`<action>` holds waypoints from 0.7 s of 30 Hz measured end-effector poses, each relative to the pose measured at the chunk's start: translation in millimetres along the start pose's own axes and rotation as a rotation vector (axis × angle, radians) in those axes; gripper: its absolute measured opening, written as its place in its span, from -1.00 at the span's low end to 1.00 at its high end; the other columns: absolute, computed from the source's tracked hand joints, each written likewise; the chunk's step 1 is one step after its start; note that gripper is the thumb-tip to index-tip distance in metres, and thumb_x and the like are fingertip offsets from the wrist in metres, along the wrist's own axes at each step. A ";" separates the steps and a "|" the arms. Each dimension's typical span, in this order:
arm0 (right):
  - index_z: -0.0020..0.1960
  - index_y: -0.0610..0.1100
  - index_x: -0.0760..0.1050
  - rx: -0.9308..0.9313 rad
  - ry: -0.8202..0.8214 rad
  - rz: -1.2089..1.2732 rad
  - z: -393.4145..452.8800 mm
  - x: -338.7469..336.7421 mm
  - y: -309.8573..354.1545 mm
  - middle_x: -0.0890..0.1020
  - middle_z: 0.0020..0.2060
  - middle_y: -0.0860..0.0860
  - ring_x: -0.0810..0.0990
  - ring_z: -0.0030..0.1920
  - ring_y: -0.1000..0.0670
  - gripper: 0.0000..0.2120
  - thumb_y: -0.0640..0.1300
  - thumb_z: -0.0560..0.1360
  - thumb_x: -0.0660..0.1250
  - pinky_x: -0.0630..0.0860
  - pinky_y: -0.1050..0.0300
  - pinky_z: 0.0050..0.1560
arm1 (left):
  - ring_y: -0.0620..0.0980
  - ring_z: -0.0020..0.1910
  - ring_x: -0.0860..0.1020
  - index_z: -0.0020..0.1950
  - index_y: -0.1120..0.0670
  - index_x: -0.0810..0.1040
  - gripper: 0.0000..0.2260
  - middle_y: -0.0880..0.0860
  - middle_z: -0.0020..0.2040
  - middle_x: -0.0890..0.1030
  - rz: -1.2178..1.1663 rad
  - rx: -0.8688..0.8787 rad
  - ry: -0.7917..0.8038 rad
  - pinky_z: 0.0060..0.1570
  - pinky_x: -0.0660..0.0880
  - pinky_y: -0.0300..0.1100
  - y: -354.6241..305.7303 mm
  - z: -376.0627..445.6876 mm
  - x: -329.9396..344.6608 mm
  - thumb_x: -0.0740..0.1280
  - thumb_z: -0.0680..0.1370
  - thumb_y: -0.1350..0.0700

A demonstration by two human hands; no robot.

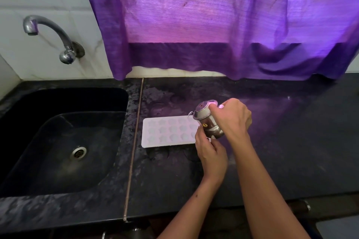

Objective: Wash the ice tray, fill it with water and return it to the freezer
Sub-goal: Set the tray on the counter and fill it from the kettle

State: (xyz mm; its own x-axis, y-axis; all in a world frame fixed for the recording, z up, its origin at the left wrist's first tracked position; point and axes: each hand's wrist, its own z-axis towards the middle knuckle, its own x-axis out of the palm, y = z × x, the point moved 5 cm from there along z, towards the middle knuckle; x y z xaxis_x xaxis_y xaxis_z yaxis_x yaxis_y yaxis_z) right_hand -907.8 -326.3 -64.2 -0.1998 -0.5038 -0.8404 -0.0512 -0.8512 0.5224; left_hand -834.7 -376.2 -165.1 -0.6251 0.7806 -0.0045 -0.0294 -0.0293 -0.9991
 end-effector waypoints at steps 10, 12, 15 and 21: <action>-0.29 -0.19 0.53 0.068 -0.040 0.124 -2.3 -7.8 -4.1 0.47 -0.43 0.01 0.46 -0.31 -0.09 -0.62 0.12 0.47 0.27 0.32 0.12 -0.27 | -0.03 0.37 0.33 0.47 0.15 0.27 -0.44 0.03 0.41 0.34 0.028 0.071 -0.014 0.35 0.31 -0.13 -5.9 -0.9 -2.4 0.09 0.45 0.18; -0.29 -0.19 0.54 0.090 -0.038 0.167 -2.4 -11.7 -4.3 0.46 -0.44 0.02 0.42 -0.37 -0.05 -0.61 0.12 0.47 0.28 0.31 0.12 -0.25 | -0.05 0.40 0.29 0.48 0.14 0.25 -0.45 0.00 0.43 0.30 0.040 0.106 -0.026 0.36 0.31 -0.07 -6.7 -0.1 -3.3 0.10 0.46 0.20; -0.25 -0.21 0.58 0.110 -0.033 0.217 -2.9 -15.1 -3.9 0.45 -0.45 0.03 0.34 -0.42 0.02 -0.61 0.11 0.47 0.29 0.31 0.12 -0.24 | -0.05 0.41 0.27 0.49 0.13 0.24 -0.44 -0.01 0.45 0.28 0.036 0.132 -0.026 0.36 0.32 -0.03 -7.0 1.8 -5.3 0.11 0.46 0.21; -0.18 -0.21 0.61 0.103 0.006 0.251 -5.3 -12.5 2.7 0.40 -0.47 0.06 0.29 -0.44 0.08 -0.62 0.12 0.47 0.30 0.29 0.12 -0.24 | 0.01 0.47 0.20 0.50 0.15 0.19 -0.42 0.08 0.48 0.24 0.034 0.097 -0.037 0.43 0.19 -0.13 -5.8 2.9 -10.9 0.10 0.45 0.22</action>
State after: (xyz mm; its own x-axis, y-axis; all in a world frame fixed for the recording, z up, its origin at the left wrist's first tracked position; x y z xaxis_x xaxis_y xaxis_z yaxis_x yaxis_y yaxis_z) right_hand -900.2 -323.1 -53.0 -0.2127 -0.6985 -0.6833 -0.1002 -0.6800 0.7263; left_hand -830.0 -386.4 -159.1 -0.6553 0.7546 -0.0345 -0.0821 -0.1166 -0.9898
